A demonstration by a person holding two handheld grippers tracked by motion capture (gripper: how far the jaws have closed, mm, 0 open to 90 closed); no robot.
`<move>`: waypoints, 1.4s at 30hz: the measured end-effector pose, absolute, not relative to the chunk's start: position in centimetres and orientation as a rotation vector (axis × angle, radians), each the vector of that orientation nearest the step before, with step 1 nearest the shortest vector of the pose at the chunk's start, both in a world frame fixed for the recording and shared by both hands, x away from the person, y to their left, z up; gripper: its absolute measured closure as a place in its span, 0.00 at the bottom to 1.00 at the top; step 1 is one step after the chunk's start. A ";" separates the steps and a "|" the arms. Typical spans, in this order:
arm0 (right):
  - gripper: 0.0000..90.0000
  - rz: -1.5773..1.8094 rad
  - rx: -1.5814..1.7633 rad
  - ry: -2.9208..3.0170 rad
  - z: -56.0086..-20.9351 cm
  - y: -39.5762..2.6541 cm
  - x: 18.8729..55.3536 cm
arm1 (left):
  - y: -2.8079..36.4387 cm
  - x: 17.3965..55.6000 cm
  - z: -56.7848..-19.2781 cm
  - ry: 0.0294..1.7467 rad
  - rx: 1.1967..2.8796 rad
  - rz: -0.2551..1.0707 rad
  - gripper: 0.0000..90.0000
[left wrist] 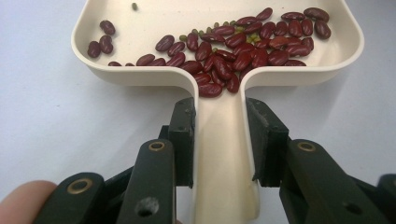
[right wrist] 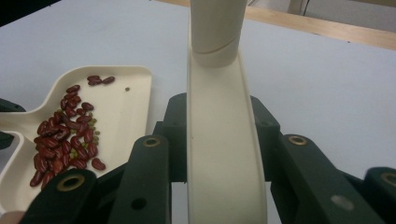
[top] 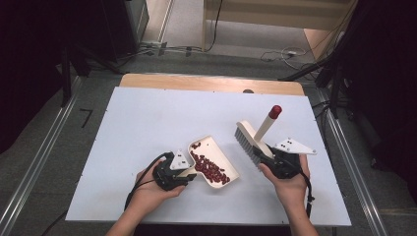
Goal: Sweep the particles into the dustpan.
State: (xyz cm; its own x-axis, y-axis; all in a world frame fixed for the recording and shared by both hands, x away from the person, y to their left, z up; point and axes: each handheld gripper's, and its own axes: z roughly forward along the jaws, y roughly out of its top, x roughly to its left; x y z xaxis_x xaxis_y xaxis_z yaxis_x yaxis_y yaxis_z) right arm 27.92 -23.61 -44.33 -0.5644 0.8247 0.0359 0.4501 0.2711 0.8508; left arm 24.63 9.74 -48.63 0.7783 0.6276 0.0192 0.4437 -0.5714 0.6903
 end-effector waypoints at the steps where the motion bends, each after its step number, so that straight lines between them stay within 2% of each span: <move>1: 0.72 1.217 1.152 2.129 -44.3 -23.7 28.0 | 9.9 24.6 -48.6 0.794 2.269 0.347 0.74; 42: 0.72 1.224 1.221 2.063 -43.6 -27.2 28.3 | 14.8 24.6 -46.2 0.952 2.115 0.472 0.74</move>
